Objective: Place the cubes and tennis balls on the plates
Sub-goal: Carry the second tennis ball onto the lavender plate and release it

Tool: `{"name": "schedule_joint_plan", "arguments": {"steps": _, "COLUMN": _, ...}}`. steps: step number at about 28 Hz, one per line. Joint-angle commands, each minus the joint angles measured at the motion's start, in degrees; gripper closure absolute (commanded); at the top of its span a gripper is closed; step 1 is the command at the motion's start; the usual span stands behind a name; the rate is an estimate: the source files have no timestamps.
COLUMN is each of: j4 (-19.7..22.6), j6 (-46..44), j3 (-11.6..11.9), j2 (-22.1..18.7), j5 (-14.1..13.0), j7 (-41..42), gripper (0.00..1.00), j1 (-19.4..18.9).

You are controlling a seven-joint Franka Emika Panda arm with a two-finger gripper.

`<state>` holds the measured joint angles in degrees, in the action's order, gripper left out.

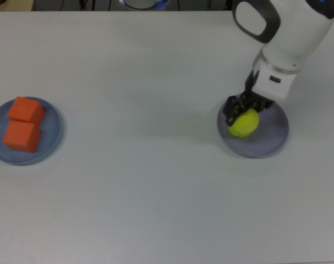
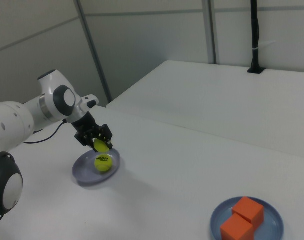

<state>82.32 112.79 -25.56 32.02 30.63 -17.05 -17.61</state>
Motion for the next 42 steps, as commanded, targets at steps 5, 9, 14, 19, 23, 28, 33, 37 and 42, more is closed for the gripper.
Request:
{"name": "schedule_joint_plan", "arguments": {"steps": 5, "j4": 1.0, "j6": 1.2, "j3": 0.2, "j2": -0.3, "j5": 1.4, "j7": -1.3, "gripper": 1.0, "j1": -4.1}}
{"name": "schedule_joint_plan", "arguments": {"steps": 9, "j4": 1.3, "j6": 1.2, "j3": 0.2, "j2": 0.0, "j5": 2.3, "j7": -2.5, "gripper": 1.0, "j1": -5.3}}
{"name": "schedule_joint_plan", "arguments": {"steps": 14, "j4": 2.2, "j6": 1.2, "j3": 0.2, "j2": 0.2, "j5": 2.2, "j7": -4.0, "gripper": 0.98, "j1": -6.7}}
{"name": "schedule_joint_plan", "arguments": {"steps": 19, "j4": 3.4, "j6": 1.0, "j3": 0.2, "j2": 0.2, "j5": 2.1, "j7": -7.5, "gripper": 0.89, "j1": -7.2}}
{"name": "schedule_joint_plan", "arguments": {"steps": 23, "j4": 3.2, "j6": 0.6, "j3": 0.2, "j2": 0.1, "j5": 1.5, "j7": -10.2, "gripper": 0.0, "j1": -7.1}}
{"name": "schedule_joint_plan", "arguments": {"steps": 28, "j4": 2.7, "j6": 0.3, "j3": 0.2, "j2": -0.6, "j5": 0.7, "j7": -14.2, "gripper": 0.0, "j1": -6.7}}
{"name": "schedule_joint_plan", "arguments": {"steps": 33, "j4": 2.1, "j6": -1.9, "j3": 0.2, "j2": -4.3, "j5": -4.2, "j7": -12.1, "gripper": 0.0, "j1": -5.1}}
{"name": "schedule_joint_plan", "arguments": {"steps": 37, "j4": 0.4, "j6": -7.7, "j3": 0.9, "j2": -7.9, "j5": -8.2, "j7": -7.0, "gripper": 0.0, "j1": -3.8}}
{"name": "schedule_joint_plan", "arguments": {"steps": 42, "j4": -0.5, "j6": -12.6, "j3": 1.9, "j2": -13.9, "j5": -12.8, "j7": 0.2, "gripper": 0.0, "j1": 1.8}}
